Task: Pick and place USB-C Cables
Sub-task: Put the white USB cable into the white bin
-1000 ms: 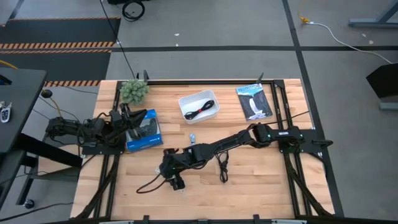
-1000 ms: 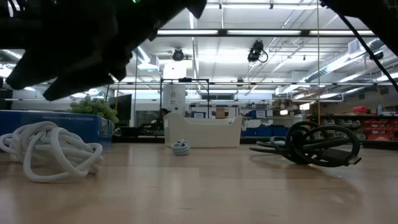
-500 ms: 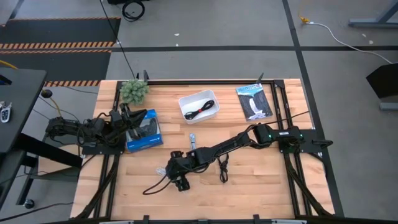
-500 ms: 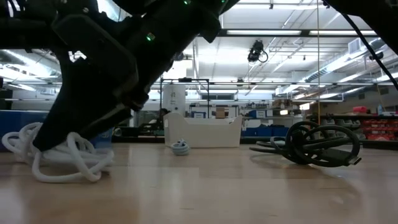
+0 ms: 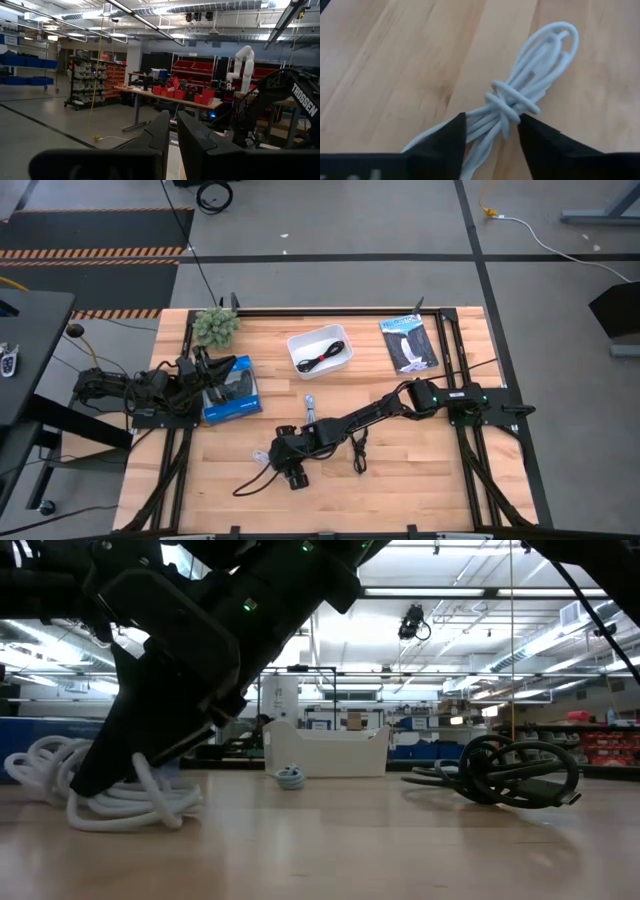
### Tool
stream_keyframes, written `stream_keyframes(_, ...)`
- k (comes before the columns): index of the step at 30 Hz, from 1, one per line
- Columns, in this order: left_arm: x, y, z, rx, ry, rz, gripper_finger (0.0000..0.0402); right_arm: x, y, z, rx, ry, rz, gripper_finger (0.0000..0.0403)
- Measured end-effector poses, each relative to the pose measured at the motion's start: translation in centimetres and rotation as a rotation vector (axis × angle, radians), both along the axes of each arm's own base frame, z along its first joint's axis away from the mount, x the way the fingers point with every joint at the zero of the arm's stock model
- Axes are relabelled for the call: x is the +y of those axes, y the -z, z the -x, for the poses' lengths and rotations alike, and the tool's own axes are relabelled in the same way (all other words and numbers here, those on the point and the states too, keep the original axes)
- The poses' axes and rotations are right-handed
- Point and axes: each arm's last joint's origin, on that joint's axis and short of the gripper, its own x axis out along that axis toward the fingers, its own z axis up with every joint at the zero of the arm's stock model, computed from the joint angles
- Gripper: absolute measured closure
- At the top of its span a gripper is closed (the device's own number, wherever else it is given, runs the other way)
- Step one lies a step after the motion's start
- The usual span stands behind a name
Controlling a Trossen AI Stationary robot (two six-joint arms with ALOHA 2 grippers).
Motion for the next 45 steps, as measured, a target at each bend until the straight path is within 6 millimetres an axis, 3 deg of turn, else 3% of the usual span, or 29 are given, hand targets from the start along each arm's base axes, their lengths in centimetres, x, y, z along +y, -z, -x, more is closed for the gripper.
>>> stream_keyframes(10,0.0,0.0,0.0,0.0,0.0,0.0,0.0358,0.0,-0.1,0.0,-0.004,-0.05,0.015,0.0342)
stream_keyframes(15,0.0,0.0,0.0,0.001,0.0,0.0,0.0358,0.1,-1.1,0.0,0.029,-0.086,0.023,0.0377)
stream_keyframes(38,0.0,0.0,0.0,0.001,0.0,0.0,0.0358,-0.5,-4.6,0.5,0.133,-0.283,0.182,0.0378)
stream_keyframes(45,0.0,0.0,0.0,0.0,0.0,0.0,0.0358,-0.7,-7.1,0.8,0.156,-0.316,0.205,0.0378)
